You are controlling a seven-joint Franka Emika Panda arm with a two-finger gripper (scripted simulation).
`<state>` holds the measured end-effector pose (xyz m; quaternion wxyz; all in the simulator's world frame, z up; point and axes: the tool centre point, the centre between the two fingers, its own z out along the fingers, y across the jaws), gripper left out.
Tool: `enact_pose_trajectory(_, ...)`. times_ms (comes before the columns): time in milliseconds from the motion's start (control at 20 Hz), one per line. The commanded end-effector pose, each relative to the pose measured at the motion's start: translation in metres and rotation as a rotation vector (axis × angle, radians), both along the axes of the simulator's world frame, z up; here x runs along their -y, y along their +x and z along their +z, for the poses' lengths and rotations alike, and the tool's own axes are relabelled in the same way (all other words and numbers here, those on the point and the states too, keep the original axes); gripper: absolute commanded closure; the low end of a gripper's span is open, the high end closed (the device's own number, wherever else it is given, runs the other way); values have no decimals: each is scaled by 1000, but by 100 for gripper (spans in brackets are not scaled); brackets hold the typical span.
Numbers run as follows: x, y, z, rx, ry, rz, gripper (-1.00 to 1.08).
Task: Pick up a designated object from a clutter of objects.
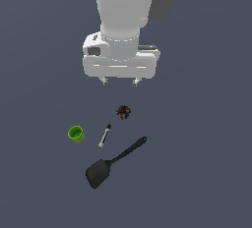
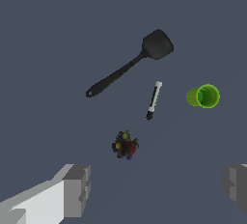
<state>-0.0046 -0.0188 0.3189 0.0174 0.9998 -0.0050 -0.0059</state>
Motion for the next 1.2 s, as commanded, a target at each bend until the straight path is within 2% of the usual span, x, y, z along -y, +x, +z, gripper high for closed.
enact_pose_trajectory(0, 3, 4, -10, 0, 3, -10, -92)
enact_pose_trajectory(350, 16, 22, -56, 3, 18, -60, -92)
enact_pose_trajectory(700, 40, 40, -133, 8, 33, -144, -92)
enact_pose_trajectory(1150, 71, 43, -221, 14, 36, -241, -92)
